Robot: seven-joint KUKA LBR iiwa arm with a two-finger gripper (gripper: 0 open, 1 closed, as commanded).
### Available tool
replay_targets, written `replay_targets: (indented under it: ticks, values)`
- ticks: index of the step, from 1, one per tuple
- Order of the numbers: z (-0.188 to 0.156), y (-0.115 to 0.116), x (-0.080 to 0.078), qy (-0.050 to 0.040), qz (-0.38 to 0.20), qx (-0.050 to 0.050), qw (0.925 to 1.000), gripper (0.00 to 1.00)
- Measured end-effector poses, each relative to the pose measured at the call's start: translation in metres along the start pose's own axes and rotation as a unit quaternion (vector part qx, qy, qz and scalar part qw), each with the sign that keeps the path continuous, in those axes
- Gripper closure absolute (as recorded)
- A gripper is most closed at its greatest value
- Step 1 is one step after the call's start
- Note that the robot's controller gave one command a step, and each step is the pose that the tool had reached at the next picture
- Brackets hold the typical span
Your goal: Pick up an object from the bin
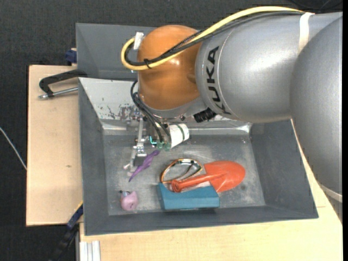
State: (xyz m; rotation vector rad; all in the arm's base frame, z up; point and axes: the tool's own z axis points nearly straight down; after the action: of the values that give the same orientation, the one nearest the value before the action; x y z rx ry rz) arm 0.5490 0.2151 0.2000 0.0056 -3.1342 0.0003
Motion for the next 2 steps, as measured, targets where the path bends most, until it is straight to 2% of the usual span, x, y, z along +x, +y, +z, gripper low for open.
replay_targets:
  ticks: [1, 2]
  values:
    - [-0.005, -0.001, -0.002, -0.0041, 0.001, -0.001, 1.0, 0.0]
    - [0.046, -0.009, 0.015, -0.0065, -0.028, -0.001, 0.9996, 0.0]
